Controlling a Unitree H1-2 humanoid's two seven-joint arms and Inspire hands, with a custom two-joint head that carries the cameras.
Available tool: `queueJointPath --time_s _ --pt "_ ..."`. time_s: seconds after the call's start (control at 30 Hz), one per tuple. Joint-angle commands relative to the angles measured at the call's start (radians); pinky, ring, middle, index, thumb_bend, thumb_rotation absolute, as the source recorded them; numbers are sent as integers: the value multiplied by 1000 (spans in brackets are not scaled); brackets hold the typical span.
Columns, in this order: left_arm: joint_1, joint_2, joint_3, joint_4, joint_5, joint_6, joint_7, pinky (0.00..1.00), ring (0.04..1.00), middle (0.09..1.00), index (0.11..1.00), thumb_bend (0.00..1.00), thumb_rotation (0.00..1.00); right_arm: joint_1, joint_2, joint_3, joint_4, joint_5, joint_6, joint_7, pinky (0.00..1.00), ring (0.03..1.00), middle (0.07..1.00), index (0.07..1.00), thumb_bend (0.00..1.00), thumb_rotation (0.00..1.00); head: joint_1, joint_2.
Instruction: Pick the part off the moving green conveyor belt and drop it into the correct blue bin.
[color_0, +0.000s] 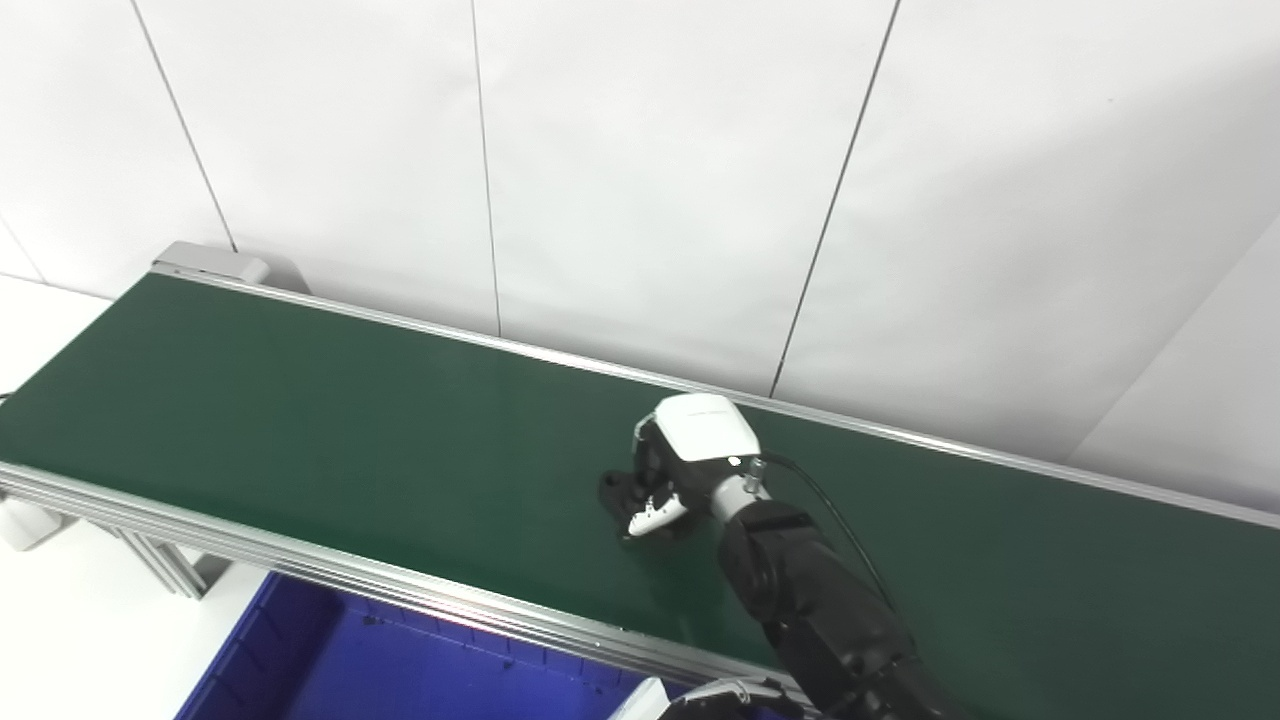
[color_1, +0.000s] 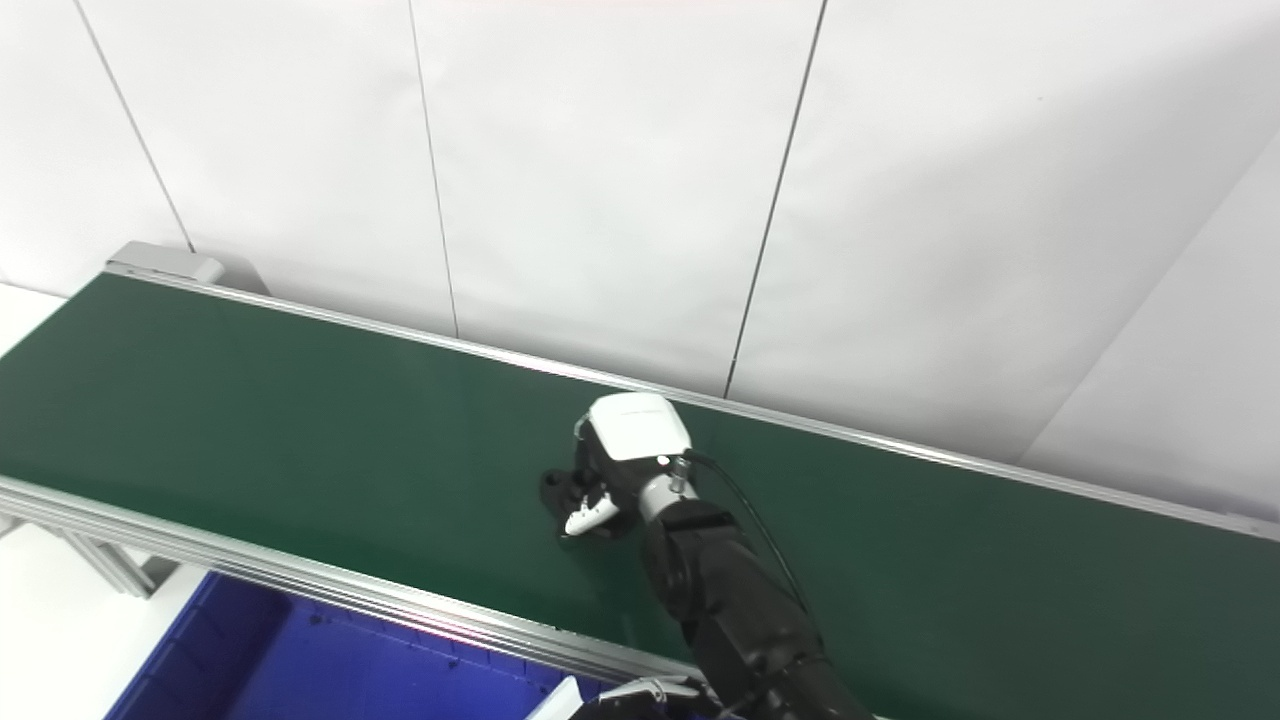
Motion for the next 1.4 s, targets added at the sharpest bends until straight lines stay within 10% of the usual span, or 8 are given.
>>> queueJointPath --time_s 0.0,0.57,0.87,1.37 --pt "58 -124 -103 -48 -5 0 0 734 868 858 757 697 716 -14 -16 16 2 -28 78 57 216 304 418 513 524 0 -4 2" --pt "52 -96 -110 -71 -8 4 -4 765 892 875 769 689 736 -9 -88 54 -146 -41 158 209 192 292 408 524 520 0 -34 16" --pt "62 -75 -98 -93 -25 4 -8 795 909 878 778 704 769 106 -156 -44 -451 14 89 131 213 300 418 524 518 0 -97 35" --pt "75 8 -39 -182 -133 23 -75 885 945 897 806 706 852 309 -293 -178 -964 -80 135 281 200 265 473 486 525 0 -322 115"
